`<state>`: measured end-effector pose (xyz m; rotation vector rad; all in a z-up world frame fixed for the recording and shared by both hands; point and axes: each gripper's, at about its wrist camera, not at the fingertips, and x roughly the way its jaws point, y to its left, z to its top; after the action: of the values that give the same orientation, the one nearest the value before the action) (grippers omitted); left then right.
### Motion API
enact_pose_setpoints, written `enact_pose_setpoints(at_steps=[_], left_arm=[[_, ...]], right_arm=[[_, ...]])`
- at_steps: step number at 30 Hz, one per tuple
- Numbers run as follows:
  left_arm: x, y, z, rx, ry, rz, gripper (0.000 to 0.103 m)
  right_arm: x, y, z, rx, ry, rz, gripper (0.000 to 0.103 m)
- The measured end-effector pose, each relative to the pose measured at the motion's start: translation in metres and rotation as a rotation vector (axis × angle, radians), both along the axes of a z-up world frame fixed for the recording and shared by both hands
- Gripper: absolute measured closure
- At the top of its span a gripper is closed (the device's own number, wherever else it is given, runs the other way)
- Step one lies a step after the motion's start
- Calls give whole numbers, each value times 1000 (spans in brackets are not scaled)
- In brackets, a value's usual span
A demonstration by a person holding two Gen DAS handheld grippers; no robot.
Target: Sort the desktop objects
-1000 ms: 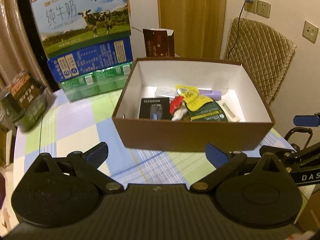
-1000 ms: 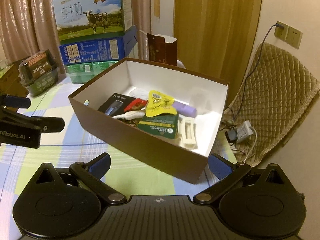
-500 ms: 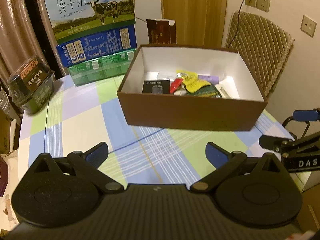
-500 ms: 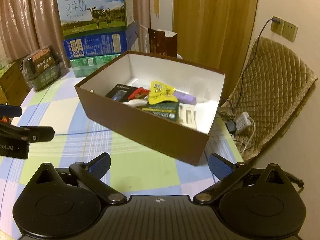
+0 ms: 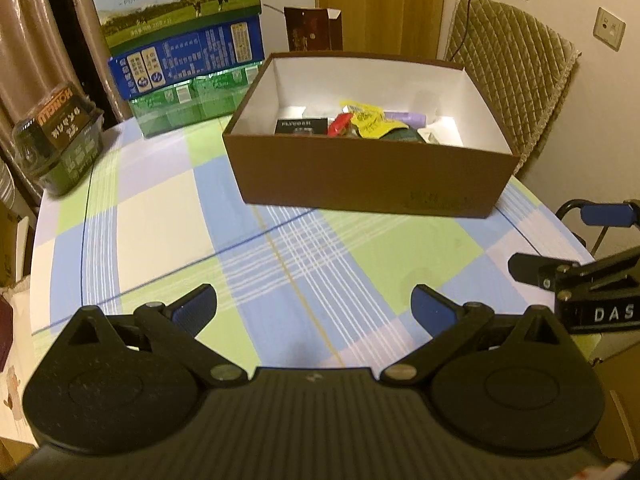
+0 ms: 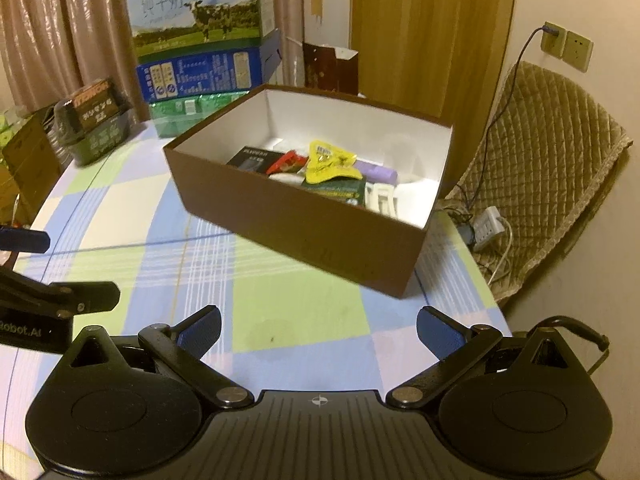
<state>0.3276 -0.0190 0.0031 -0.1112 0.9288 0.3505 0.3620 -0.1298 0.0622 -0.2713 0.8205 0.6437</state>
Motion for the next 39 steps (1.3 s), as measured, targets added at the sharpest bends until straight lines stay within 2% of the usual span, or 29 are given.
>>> enact_pose_setpoints(at_steps=[14,39], left_arm=[[-16,-5,-8,1,35,10,1],[-19,-11,5,24,-17,-16,1]], right_arm=[[-23,-6,-13,-10,64,10,2],[-31,-9,-8,-6,64,-39,2]])
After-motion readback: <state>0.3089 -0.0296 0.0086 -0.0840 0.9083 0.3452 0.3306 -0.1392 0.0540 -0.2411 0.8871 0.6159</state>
